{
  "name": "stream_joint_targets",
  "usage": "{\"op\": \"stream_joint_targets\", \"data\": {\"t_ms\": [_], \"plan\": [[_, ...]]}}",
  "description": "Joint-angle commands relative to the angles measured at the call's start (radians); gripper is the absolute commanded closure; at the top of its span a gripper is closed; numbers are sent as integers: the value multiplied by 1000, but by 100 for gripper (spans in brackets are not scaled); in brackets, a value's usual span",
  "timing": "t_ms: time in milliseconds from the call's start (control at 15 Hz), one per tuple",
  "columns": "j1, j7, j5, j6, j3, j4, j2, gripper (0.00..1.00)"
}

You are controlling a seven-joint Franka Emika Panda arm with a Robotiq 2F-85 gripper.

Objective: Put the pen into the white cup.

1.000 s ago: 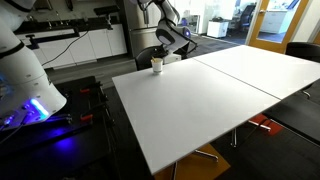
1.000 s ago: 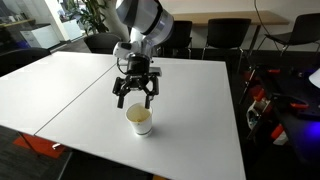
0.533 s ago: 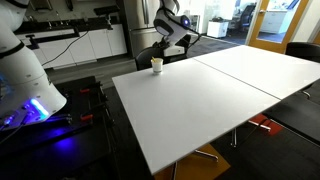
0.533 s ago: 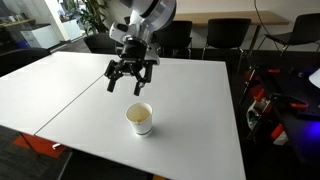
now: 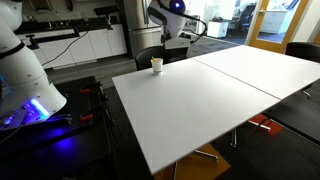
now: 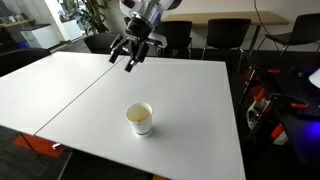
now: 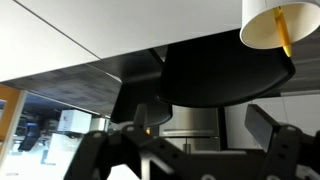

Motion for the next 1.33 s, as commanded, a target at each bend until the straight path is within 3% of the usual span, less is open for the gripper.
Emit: {"op": "stream_joint_targets", "data": {"t_ms": [0, 400, 667, 867, 933, 1000, 1267], "plan": [[68, 177, -18, 120, -71, -107, -111, 0], [151, 650, -259, 262, -155, -188, -166, 0], [290, 962, -415, 325, -310, -217, -149, 0], [442, 1200, -529, 303, -489, -237, -120, 0], [349, 1075, -477, 287, -394, -208, -121, 0], [371, 1099, -488, 286, -418, -212, -116, 0], [363, 1097, -487, 286, -407, -211, -115, 0]]}}
